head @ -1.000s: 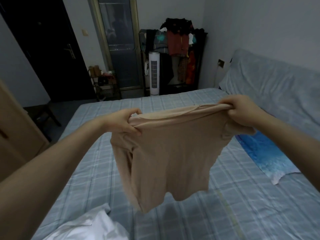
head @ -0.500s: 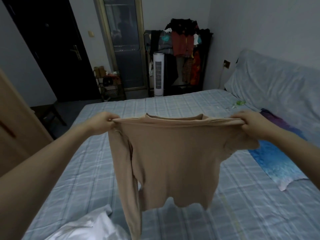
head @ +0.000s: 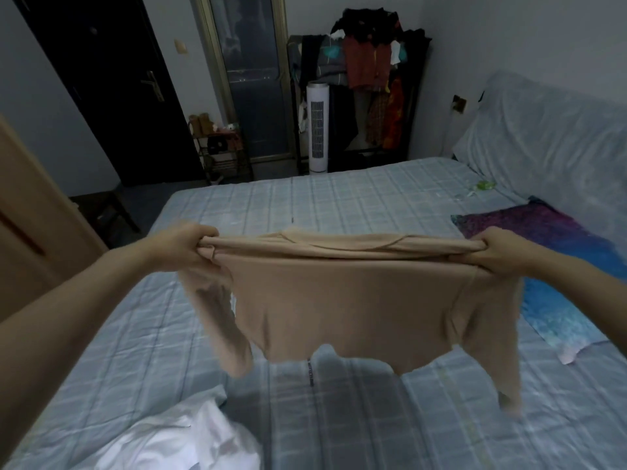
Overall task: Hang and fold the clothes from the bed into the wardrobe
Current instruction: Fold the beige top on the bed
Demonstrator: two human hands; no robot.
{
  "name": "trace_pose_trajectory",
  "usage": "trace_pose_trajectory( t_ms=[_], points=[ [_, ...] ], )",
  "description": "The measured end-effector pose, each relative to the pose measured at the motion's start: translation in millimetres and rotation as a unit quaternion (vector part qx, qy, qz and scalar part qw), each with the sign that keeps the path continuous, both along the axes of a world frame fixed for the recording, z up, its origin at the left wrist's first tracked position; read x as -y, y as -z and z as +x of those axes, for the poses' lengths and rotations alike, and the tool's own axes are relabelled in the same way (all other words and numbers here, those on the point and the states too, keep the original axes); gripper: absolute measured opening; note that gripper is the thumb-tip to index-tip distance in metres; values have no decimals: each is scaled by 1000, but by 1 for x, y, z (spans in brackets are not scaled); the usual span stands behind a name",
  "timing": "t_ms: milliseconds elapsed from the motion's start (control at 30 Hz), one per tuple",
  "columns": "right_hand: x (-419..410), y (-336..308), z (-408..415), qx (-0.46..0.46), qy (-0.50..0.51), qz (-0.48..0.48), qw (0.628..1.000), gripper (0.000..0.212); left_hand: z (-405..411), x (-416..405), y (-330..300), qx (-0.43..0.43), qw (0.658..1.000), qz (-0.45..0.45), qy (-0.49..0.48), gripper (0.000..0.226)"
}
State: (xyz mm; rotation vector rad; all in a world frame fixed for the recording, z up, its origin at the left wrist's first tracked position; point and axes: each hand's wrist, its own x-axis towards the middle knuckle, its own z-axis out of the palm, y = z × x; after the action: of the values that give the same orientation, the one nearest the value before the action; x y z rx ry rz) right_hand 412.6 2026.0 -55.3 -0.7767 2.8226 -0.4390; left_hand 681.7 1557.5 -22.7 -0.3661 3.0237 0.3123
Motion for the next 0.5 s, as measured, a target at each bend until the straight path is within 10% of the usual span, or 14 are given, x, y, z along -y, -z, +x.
trace_pose_trajectory(
  t_ms=[133, 300, 500],
  points=[
    [-3, 19, 8, -68, -128, -12, 989, 47, 0, 18, 28, 8, 994, -22, -107, 32],
    [-4, 56, -12, -98, -261, 29, 960, 19, -11, 33, 57, -127, 918, 180, -329, 30],
    [5, 92, -41, -89, -14, -115, 989, 18, -21, 38, 64, -70, 969, 91, -217, 50]
  ],
)
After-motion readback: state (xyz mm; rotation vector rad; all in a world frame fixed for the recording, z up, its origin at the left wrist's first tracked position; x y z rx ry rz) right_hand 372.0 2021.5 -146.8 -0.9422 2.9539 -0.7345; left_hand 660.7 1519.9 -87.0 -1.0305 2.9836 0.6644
